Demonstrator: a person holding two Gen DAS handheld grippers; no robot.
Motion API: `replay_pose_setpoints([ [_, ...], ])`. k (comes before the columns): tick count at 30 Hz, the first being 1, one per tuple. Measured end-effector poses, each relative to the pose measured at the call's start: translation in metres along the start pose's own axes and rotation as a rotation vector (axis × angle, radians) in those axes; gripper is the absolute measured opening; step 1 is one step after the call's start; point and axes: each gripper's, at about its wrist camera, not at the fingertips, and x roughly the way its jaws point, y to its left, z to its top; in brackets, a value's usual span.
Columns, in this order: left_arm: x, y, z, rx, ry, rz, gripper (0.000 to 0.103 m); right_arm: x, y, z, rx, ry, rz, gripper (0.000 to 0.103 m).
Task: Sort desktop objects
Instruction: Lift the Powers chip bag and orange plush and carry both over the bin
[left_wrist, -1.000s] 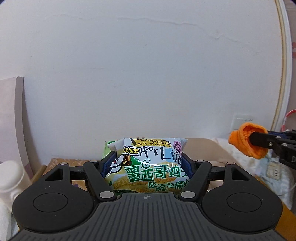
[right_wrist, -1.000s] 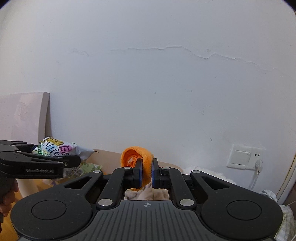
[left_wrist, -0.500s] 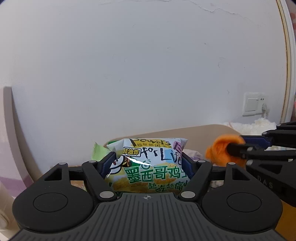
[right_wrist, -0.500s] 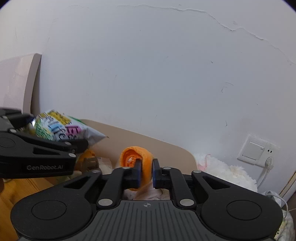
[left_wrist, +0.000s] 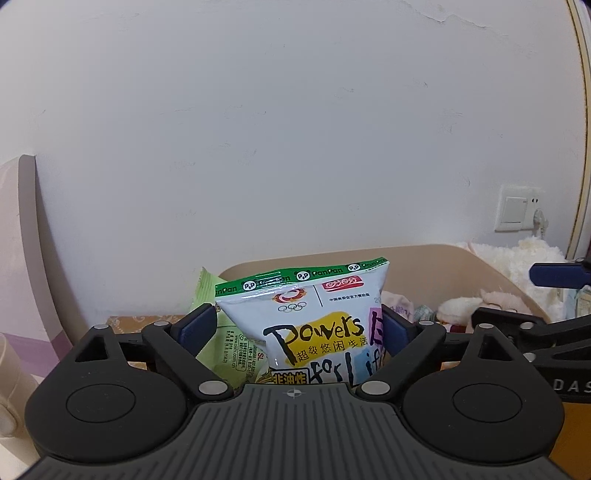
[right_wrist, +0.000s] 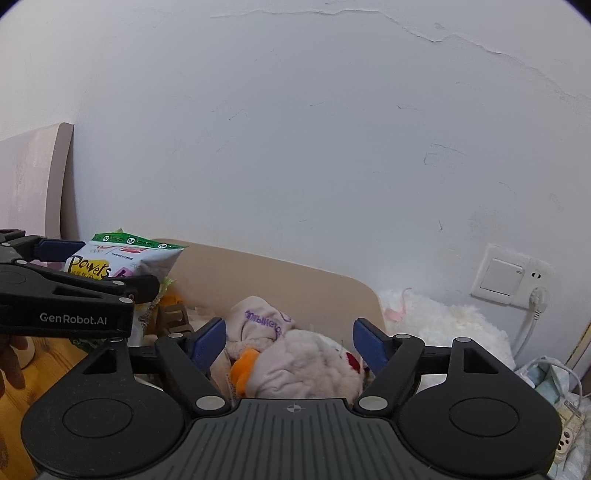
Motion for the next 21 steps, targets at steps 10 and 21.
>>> replay_pose_setpoints([
  [10,0.006,-0.005,0.005,-0.011,-0.011,0.027,0.092,-0.016,-0.013,0.0,0.045,-0.023,0.003,0.083],
  [21,0.023,-0.006,0.022,-0.106,-0.043,-0.009,0.092,-0.032,-0.018,0.003,0.044,-0.052,-0.002,0.086],
])
